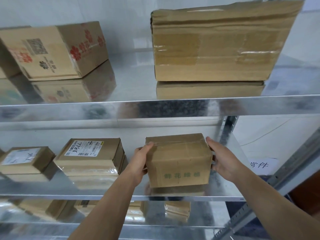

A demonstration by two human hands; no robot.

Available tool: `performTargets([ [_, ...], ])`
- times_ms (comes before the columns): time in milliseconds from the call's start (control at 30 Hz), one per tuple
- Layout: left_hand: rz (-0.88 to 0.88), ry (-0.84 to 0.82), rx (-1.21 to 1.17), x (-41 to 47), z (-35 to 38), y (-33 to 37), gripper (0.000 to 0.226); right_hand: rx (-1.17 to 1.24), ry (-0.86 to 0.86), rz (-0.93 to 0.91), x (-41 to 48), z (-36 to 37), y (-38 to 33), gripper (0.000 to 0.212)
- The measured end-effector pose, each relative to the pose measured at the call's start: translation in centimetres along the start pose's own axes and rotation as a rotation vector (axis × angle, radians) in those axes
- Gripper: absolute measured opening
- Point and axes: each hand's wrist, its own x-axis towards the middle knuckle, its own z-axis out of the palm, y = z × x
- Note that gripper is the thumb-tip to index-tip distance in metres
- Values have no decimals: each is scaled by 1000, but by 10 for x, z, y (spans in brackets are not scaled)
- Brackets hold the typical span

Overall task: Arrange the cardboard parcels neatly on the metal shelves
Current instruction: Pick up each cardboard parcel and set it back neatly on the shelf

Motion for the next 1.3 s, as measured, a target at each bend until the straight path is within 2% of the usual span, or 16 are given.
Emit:
performTargets([
  [67, -9, 14, 15, 2, 1, -1, 55, -52, 23, -21, 0, 2, 0, 50],
  [100, -17, 16, 33, 3, 1, -2, 56, -82, 33, -24, 0, 2, 1, 55],
  [200, -24, 17, 86, 4, 3, -4, 51, -157, 19, -26, 0, 3, 6, 100],
  [233, -24, 17, 94, 3, 4, -4, 47, -165, 14, -36, 3, 2, 9, 104],
  [267, -26, 15, 97, 3, 5, -4, 44, -168, 8, -43, 5, 3, 10, 98],
  [333, -26, 12, 118, 2, 7, -4, 38, -183, -1, -44, 5, 5, 9, 72],
  [367, -23, 11, 131, 1, 8, -3, 37, -199, 4, -41, 5, 5, 9, 68],
  [467, -8, 21, 169, 3, 9, -4, 36, -242, 24, -39, 7, 8, 10, 83],
  [633, -1, 53, 222, 8, 11, -3, 31, -296, 84, -79, 15, 10, 13, 47],
  [900, 3, 94, 300, 11, 15, 0, 17, -373, 119, -85, 22, 13, 14, 28],
  [1067, -10, 120, 326, 14, 18, 3, 18, -463, 160, -76, 27, 14, 16, 43],
  [1300, -10, 134, 318, 15, 20, 3, 20, -495, 178, -61, 26, 16, 14, 42],
])
